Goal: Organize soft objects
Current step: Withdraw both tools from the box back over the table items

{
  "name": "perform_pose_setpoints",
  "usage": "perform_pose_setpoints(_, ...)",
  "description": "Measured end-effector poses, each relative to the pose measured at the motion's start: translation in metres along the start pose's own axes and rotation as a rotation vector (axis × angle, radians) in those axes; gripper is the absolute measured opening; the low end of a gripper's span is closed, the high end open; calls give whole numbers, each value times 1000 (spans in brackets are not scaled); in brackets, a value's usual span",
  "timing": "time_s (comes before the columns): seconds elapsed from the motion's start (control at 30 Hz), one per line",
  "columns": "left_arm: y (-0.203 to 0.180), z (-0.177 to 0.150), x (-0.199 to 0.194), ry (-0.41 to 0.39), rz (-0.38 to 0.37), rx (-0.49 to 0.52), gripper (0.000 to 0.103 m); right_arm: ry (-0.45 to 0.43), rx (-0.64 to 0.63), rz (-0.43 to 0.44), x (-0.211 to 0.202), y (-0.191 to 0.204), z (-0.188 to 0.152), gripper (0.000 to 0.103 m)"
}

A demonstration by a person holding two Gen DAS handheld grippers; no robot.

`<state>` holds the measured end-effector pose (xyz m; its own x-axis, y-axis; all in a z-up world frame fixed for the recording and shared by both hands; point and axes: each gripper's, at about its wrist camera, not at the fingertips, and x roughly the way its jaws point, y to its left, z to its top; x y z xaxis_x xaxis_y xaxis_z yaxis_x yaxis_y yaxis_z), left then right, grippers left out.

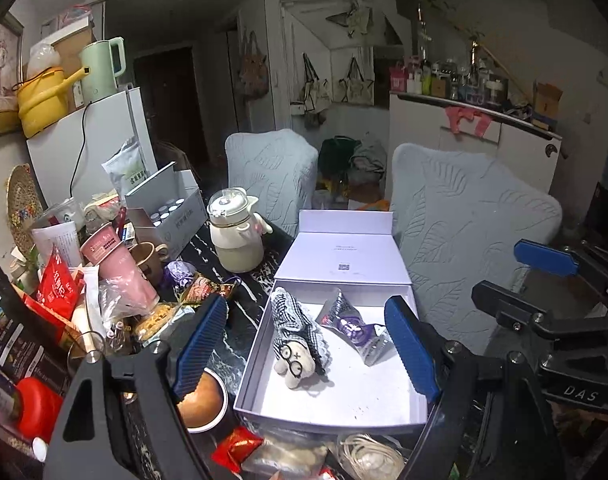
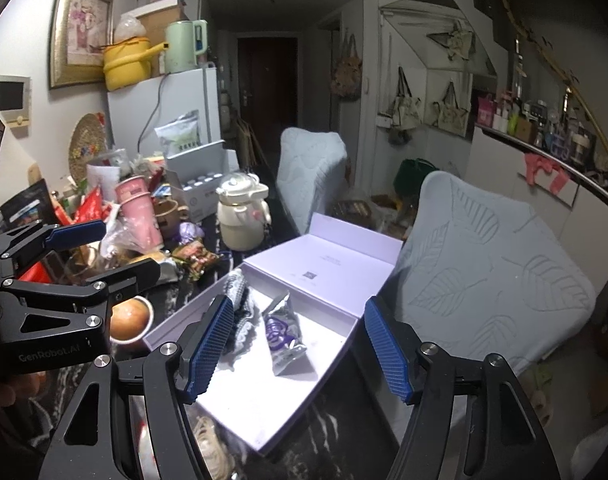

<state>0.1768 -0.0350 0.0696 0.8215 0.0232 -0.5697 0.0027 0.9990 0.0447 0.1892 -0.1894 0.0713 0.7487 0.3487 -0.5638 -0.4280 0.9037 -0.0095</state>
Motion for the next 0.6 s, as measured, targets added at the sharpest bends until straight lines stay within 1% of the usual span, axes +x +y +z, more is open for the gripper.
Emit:
perform_pose_setpoints(0.1,1,-4,-18,-15,-3,-11,81,-19,-7,12,-16,5,-3,70)
perform_pose_setpoints(0.2,3,-9,-37,-57,25,-17,81,-46,-12,13,-33,11,-7,72)
perform_pose_setpoints(0.3,4,-16,-55,-89,24,-18,81,-71,-11,13,-53,17,-13,72)
perform_pose_setpoints(0.4,5,-24,-68,-92,2,-21,81,-88,-13,8,-67,24,-20,72)
perform_pose_setpoints(0.6,2,-46,-90,-84,-18,-16,81,-98,-19,14,-88,35,-35,73)
